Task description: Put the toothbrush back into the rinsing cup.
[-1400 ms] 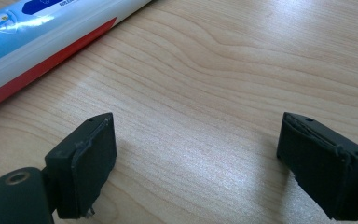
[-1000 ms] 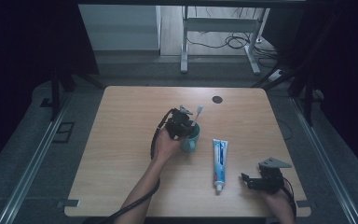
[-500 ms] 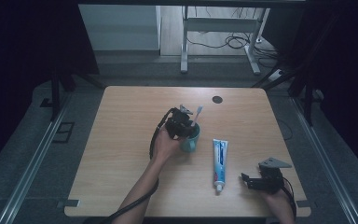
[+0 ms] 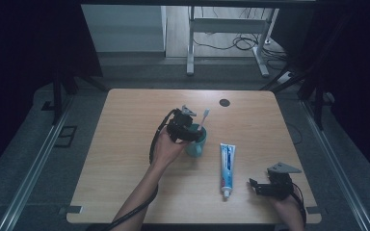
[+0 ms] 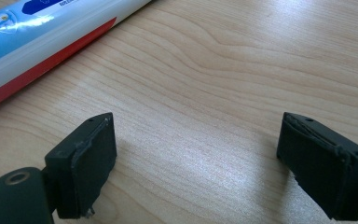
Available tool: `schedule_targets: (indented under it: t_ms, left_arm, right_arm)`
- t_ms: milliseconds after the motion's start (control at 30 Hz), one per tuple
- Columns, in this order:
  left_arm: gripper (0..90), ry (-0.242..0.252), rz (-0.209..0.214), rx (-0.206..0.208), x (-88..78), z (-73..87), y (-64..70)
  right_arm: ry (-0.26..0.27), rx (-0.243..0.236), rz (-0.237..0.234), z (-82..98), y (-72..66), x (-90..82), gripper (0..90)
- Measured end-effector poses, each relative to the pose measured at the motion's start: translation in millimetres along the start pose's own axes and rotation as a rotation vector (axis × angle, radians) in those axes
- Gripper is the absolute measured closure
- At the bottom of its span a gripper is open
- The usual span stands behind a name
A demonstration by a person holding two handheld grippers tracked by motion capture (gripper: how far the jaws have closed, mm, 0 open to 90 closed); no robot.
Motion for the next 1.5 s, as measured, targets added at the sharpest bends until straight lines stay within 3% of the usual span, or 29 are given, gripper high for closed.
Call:
schedule_targets:
  t_ms: [133, 500, 767, 1100, 1233, 1500]
  left_arm:
    - [31.0, 0.015, -0.009, 0.008, -7.1, 0.7, 0.4]
    - [16.0, 0.035, 0.01, -0.033, -29.2, 6.1, 0.8]
    - [11.8, 0.033, 0.022, -0.004, -37.5, 14.4, 5.6]
    - [0.0, 0.043, 0.011, -0.004, -41.2, 36.2, 5.5]
    - [0.0, 0.055, 0.022, -0.013, -43.9, 44.5, 4.6]
    - [0.0, 0.045, 0.034, 0.021, -45.0, 63.7, 4.7]
  right_arm:
    - [0.0, 0.0, 0.0, 0.0, 0.0, 0.0, 11.6]
    - [0.0, -0.001, 0.001, 0.0, 0.0, 0.0, 11.6]
    - [0.0, -0.001, 0.001, 0.0, 0.0, 0.0, 11.6]
    - [0.0, -0.001, 0.001, 0.0, 0.0, 0.0, 11.6]
    - [-0.001, -0.002, 0.001, 0.0, 0.0, 0.0, 11.6]
    - [-0.002, 0.0, 0.001, 0.0, -0.2, -0.1, 11.6]
Point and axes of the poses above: each handheld gripper's, and its own axes: x roughly forward along the jaws, z roughly out of its underside, y roughly to its right, the point moved 3 cm from there along x, roughly forward along the jaws, and after that the axes turned 5 degrees about y, right-handed, at the moved point
